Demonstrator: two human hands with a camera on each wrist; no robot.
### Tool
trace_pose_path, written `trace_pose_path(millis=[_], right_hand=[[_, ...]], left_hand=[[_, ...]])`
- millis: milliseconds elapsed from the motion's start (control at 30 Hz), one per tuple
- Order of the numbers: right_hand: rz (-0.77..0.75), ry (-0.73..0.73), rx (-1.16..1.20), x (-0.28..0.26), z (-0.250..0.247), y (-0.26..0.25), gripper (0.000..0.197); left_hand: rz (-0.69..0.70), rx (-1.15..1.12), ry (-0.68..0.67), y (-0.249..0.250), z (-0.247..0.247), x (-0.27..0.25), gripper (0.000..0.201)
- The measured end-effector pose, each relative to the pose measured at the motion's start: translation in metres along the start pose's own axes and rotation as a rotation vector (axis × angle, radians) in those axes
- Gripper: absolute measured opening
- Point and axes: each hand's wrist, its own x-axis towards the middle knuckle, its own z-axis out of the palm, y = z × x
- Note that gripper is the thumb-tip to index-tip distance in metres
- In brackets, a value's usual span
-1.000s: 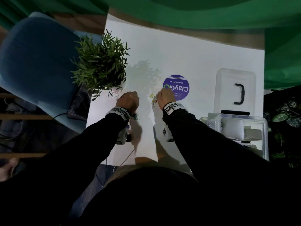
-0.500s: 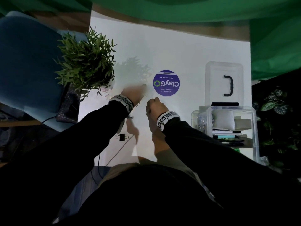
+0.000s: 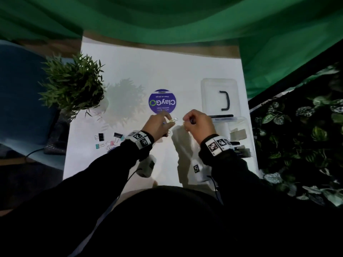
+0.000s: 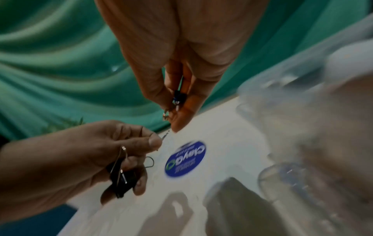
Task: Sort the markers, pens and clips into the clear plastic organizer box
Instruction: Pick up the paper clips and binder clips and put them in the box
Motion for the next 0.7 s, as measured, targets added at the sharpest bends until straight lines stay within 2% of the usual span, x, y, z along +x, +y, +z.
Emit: trace_pose_path(millis=[133,300,367,500,600,700], right_hand=[[0.015,0.216,-0.025,-0.019,-0.076,0.031,0.014],[0.072,0.394,-0.155,-0.027,-0.133,0.069,0.012],[0.101,0.39,-0.186,-0.029,-0.145,0.078,0.011],[0.128,0.251,-0.283,-0.03,-0.155,0.093,0.017],[0.127,0.237,-0.291,-0.032,-0.158,0.094,0.02],[0.125,0.246,-0.309,-0.032,-0.157,0.092,0.022]], left_hand=[[0.186,0.001,-0.084,0.068,0.055,-0.005,0.022],[0.304,0.084,-0.072,0.138,0.122,0.012,0.018],[0.302,0.154,-0.059,0.153,0.148,0.02,0.018],[0.283,0.403,-0.098,0.151,0.181,0.029,0.02],[0.32,0.523,-0.14,0.141,0.187,0.028,0.025],[0.369,0.518,-0.149,0.133,0.182,0.024,0.028]])
